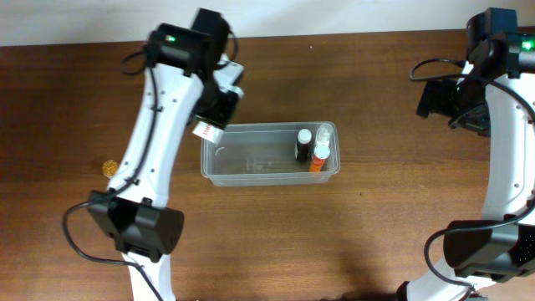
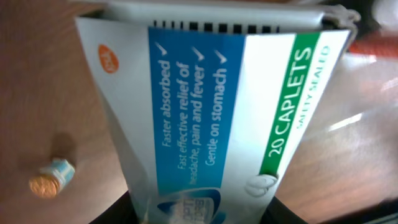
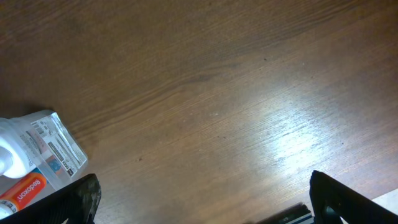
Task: Pack container
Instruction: 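Lower the Panadol box into the container's left half and release, then move the left gripper to the Tiger Balm jar and grasp it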
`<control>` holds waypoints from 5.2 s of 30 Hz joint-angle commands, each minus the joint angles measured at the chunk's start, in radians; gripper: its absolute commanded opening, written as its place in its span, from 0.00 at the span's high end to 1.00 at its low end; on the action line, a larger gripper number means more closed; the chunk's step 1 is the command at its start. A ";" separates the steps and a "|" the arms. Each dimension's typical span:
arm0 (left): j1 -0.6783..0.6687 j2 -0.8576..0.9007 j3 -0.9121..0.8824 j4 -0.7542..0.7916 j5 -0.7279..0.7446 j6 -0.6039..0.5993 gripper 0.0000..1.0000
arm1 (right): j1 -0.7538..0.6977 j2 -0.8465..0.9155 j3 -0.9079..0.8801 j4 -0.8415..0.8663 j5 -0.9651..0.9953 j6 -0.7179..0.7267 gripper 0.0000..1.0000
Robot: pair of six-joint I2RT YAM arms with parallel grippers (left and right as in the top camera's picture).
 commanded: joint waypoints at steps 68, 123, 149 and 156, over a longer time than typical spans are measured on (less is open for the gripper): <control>-0.096 0.092 -0.570 0.477 0.144 1.044 0.55 | -0.003 -0.005 0.013 0.000 0.005 0.001 0.02; 0.613 -0.190 -0.144 0.074 0.006 -0.124 0.01 | -0.003 -0.005 0.013 0.000 0.005 0.001 0.02; 0.685 -0.108 -0.921 0.775 0.031 -0.124 0.01 | -0.003 -0.005 0.013 0.000 0.005 0.001 0.02; 0.685 -0.020 -0.921 0.817 0.031 -0.124 0.01 | -0.003 -0.005 0.013 0.000 0.005 0.001 0.02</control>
